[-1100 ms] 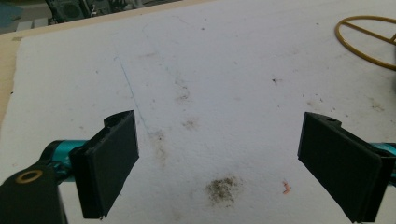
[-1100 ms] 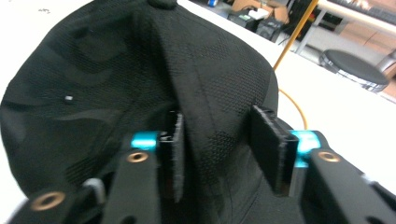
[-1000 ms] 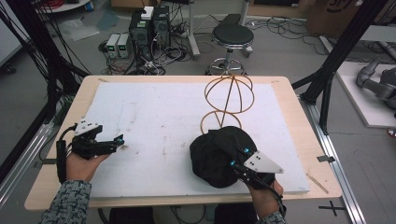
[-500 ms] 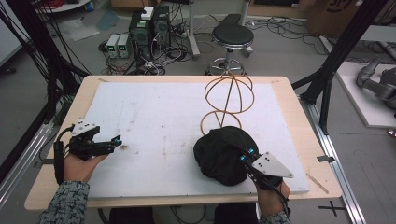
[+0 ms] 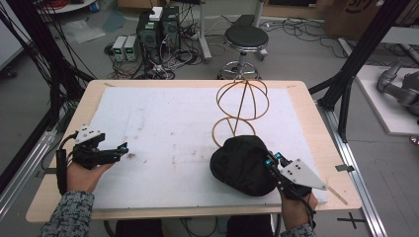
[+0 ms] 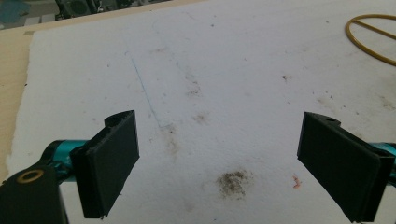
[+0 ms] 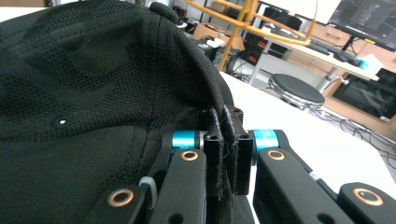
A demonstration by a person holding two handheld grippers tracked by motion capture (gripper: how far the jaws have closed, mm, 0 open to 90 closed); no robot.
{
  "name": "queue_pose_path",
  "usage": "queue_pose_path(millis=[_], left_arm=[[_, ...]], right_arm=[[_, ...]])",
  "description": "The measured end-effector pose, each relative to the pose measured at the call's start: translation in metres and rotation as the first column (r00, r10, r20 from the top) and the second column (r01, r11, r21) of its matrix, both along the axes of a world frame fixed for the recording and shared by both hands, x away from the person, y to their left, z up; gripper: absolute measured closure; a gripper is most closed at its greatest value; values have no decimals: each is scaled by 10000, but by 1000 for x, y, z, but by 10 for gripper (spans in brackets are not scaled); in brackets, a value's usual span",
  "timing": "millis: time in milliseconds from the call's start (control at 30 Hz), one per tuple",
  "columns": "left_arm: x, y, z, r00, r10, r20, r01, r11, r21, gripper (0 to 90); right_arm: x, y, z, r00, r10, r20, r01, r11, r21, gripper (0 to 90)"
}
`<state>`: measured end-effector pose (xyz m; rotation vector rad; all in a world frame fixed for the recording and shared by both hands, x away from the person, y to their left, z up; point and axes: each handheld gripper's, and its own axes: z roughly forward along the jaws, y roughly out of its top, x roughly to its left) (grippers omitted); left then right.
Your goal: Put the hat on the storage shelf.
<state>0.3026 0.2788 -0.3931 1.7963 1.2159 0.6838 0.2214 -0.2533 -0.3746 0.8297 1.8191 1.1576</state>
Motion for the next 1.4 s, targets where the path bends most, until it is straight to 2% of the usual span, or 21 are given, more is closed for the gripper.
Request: queue_pose_path(millis=[100, 600, 1033, 1400], left_arm=[[0, 0, 0, 10000, 7, -3, -7, 10000, -1, 129], [3, -2, 1, 10000, -17, 12, 17, 10000, -10, 129], [3, -2, 1, 10000, -30, 38, 30, 10000, -25, 129], [2, 1, 1, 10000, 80, 29, -80, 9999, -76, 130]], right_arm=[[-3, -7, 6, 9998, -154, 101, 154, 9999, 77, 879], [-5, -33, 16, 9974, -692, 226, 688, 9975, 162, 879], [-1, -54, 40, 9928, -1027, 619, 1026, 9947, 48, 879], [3, -69, 61, 9896, -1176, 834, 1162, 9930, 207, 878]])
